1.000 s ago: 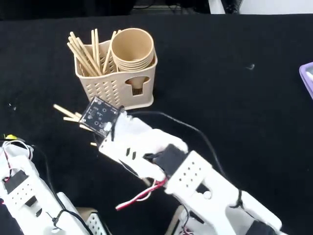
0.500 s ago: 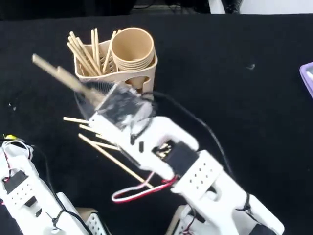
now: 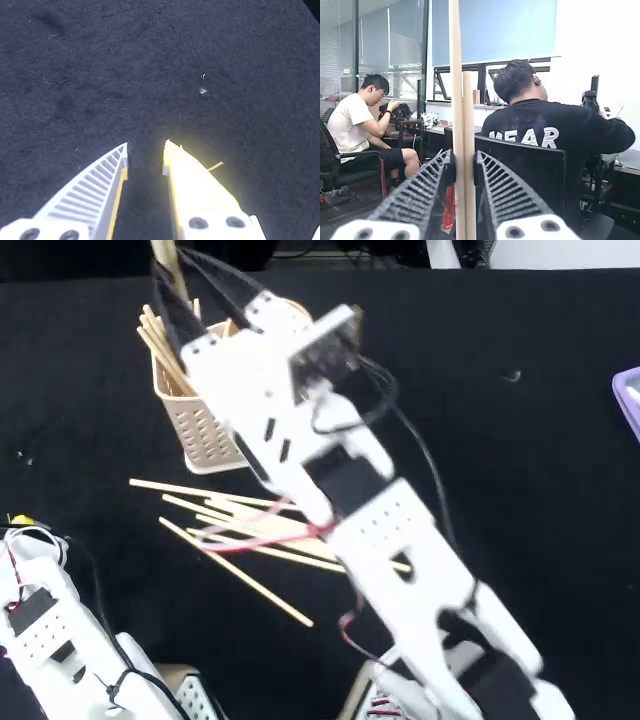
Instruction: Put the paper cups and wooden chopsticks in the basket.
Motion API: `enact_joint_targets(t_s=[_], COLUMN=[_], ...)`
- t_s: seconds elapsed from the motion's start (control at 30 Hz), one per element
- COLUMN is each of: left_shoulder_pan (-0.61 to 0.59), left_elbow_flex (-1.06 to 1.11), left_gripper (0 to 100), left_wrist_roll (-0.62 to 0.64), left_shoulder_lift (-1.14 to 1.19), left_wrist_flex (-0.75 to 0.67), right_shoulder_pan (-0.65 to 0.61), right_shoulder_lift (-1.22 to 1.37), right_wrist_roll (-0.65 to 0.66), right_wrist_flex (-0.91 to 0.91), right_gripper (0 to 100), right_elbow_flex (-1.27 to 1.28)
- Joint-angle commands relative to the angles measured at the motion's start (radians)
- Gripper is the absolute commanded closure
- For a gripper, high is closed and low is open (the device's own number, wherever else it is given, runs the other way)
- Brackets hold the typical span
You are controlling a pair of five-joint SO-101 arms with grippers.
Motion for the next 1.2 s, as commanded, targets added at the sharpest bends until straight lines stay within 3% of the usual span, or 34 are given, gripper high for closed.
enact_joint_targets(t_s=[0.0,0.2,0.4,0.67,0.9,1.17], left_shoulder_pan=[0.010,0.010,0.010,0.010,0.010,0.012], left_elbow_flex=[-0.008,0.012,0.012,0.012,0.013,0.013], left_gripper=[87,87,87,87,87,87], left_wrist_roll=[-0.009,-0.009,-0.009,-0.009,-0.009,-0.009], left_shoulder_lift=[-0.017,-0.018,-0.018,-0.018,-0.018,-0.018], left_wrist_flex=[-0.051,-0.084,-0.084,-0.084,-0.084,-0.084], right_shoulder_pan=[0.025,0.044,0.043,0.041,0.043,0.043], right_shoulder_lift=[0.124,0.243,0.231,-0.054,-0.292,-0.130], right_wrist_roll=[-0.008,-0.008,-0.014,-0.008,0.002,0.322], right_wrist_flex=[-0.025,0.048,0.344,0.706,1.109,0.937], right_gripper=[98.7,98.2,80.4,84.4,83.9,83.8], right_elbow_flex=[-0.165,-0.179,-0.219,-0.143,0.237,0.682])
